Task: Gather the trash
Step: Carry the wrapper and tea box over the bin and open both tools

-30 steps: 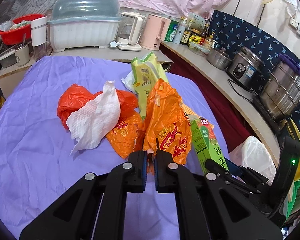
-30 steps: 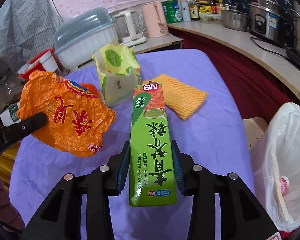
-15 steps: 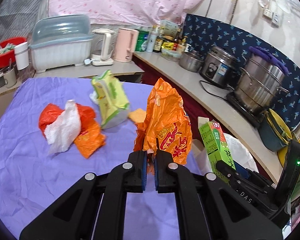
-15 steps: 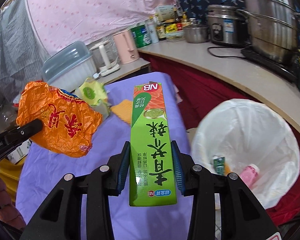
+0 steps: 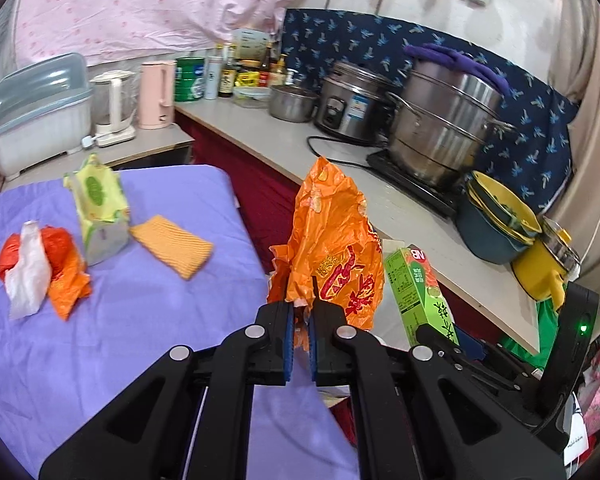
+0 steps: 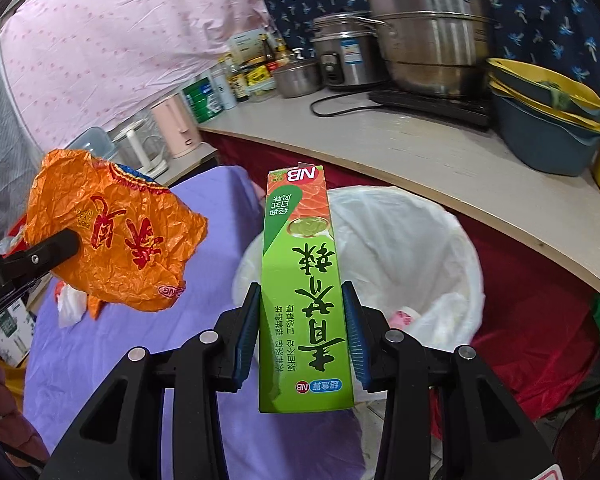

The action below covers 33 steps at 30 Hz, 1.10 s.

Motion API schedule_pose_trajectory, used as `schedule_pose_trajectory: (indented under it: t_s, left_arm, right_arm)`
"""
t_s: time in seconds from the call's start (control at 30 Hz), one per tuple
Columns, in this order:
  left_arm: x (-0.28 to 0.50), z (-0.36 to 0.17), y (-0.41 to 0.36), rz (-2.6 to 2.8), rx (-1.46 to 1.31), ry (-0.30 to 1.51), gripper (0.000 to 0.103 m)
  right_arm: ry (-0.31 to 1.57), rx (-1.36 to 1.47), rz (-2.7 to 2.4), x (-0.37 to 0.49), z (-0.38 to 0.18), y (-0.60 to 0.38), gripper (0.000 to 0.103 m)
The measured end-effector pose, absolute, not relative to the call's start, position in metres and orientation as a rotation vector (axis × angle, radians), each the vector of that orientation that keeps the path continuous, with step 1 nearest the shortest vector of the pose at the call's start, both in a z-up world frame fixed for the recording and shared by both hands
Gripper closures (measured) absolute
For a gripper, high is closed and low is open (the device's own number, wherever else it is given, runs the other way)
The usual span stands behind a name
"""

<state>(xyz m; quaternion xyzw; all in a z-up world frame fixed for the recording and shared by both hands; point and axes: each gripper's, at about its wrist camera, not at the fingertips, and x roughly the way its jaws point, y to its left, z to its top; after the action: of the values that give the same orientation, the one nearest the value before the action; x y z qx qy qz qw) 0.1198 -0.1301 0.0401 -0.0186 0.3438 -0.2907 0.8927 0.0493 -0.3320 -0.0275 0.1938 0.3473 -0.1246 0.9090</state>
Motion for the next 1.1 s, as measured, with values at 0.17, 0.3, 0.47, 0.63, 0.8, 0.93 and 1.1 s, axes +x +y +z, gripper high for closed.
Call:
schedule_pose_trajectory:
  t_s: [0.17, 0.3, 0.47, 0.63, 0.8, 0.93, 1.1]
  left_arm:
    - [0.116, 0.032, -0.158, -0.645, -0.009, 0.726, 0.098]
    - [0.117, 0.025, -0.173, -0.656, -0.003, 0.741, 0.098]
    - [0.119, 0.016, -0.186, -0.666, 0.014, 0.759, 0.098]
    - [0.123, 0.01, -0.195, -0.671, 0.028, 0.774, 0.098]
    - [0.127, 0.006, -0.202, -0.677, 0.036, 0.788, 0.097]
    - [0.128, 0.004, -0.207, -0.678, 0.054, 0.787, 0.097]
    - [0.13, 0.002, -0.209, -0.68, 0.051, 0.793, 0.097]
  right_arm:
    - [0.721, 0.418, -0.296, 0.041, -0.035, -0.349, 0.065]
    - [0.724, 0.43, -0.308, 0.038, -0.039, -0.359, 0.065]
    - [0.731, 0.44, -0.318, 0.037, -0.044, -0.365, 0.065]
    - [0.736, 0.45, -0.327, 0.039, -0.048, -0.369, 0.065]
    - [0.74, 0.457, -0.335, 0.045, -0.05, -0.373, 0.065]
    - [0.739, 0.463, -0.344, 0.047, -0.051, -0.375, 0.065]
    - [0.735, 0.463, -0.349, 0.049, -0.049, -0.377, 0.064]
